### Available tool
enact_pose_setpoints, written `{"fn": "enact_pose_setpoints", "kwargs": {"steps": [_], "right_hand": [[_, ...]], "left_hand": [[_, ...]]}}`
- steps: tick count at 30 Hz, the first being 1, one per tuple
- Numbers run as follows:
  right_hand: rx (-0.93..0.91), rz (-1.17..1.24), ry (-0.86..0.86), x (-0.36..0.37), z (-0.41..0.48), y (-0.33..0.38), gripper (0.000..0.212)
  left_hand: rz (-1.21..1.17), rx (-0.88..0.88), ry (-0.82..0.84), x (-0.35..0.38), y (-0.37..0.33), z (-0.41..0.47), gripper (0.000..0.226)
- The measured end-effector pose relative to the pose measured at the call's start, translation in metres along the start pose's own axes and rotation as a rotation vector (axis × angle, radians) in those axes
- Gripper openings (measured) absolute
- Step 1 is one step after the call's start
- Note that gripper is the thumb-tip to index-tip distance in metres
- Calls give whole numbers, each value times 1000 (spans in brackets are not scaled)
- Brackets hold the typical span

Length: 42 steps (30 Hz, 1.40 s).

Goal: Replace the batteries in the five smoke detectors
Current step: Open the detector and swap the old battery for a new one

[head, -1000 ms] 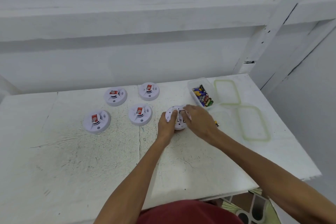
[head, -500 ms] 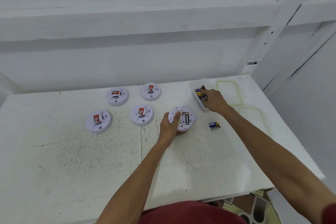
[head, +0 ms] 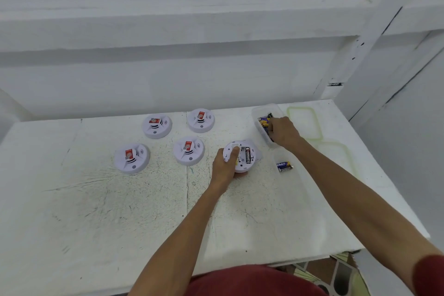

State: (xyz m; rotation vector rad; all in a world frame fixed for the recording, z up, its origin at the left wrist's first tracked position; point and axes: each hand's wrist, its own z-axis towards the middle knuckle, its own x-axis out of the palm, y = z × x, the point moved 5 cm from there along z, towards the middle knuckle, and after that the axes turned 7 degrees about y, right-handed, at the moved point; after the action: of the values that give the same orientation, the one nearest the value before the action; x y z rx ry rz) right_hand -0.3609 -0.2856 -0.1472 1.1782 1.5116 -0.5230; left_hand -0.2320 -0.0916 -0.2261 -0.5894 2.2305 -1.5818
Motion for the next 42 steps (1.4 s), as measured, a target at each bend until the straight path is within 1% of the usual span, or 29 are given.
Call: {"fn": "enact_pose_setpoints", "kwargs": {"steps": [3,5,9,10,12,14,16,18,20,22,25,28,32,35,39,42], "right_hand": [[49,5,-51,-4,-5,-2,16],[73,17,-86,-5,-6,-7,20],[88,160,-126,-8,-6,-18,26],[92,200,-129,-10,-6,-19,26],[102,295,-154,-15,-6,-20,27],[99,365,-190,-20,-8,-19,33],[55,390,-247,-29,-15,-12,38],[-53,438,-324,-39,-26,1,37],[-172,523,-347,-46,-41,18,34],[-262,527,-303,-43,-57,37,29],[-350,518,-197,-26,-75,57,21],[-407,431,-120,-8,-86,66,18],[-433,383,-114,7,-88,66,17],[-441,410,-100,14,-88,66,17],[-475,474,-64,24,-86,64,15],[-503,475,-55,28,-83,63,15]], "left_hand": [[-14,10,9,0,-6,-4,43],[-24,14,7,0,-5,-3,45],[-43,11,19,1,-4,-2,52],[-45,10,18,1,-3,-2,55],[-47,7,19,1,-3,-2,68],[-54,-1,17,1,-2,-2,76],[-51,-7,20,1,-2,-2,70],[-101,-14,29,2,-3,-2,58],[-138,-20,40,2,-2,-2,55],[-167,-40,44,2,-1,-2,54],[-227,-48,65,4,-2,-3,52],[-253,-56,48,4,-2,-3,46],[-244,-64,63,5,-4,-5,44],[-237,-65,55,3,-3,-4,44],[-209,-50,62,2,-2,-4,55],[-252,-35,67,2,-2,-2,45]]}}
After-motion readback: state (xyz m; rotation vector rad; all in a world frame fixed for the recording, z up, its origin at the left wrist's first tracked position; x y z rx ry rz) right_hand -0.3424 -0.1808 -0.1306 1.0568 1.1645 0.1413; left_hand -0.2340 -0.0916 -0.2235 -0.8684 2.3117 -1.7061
